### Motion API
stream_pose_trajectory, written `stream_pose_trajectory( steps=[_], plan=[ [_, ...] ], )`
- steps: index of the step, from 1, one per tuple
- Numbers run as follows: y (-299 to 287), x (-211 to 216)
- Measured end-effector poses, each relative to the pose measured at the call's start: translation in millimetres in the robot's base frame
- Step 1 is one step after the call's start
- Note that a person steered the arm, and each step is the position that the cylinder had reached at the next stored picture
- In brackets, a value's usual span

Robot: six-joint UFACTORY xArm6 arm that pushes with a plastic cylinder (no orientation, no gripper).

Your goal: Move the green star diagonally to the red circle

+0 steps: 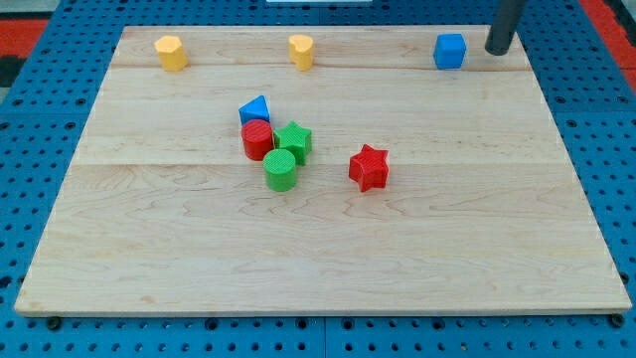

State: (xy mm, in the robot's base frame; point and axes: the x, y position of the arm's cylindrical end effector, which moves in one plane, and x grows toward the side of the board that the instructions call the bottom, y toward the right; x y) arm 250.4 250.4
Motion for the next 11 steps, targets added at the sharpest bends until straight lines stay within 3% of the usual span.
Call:
stream_pose_trajectory(
  steps=[1, 4, 8, 9, 11],
  plan=[
    [0, 2],
    [-110, 141],
    [-323, 176],
    [-333, 193],
    [-414, 214]
  ],
)
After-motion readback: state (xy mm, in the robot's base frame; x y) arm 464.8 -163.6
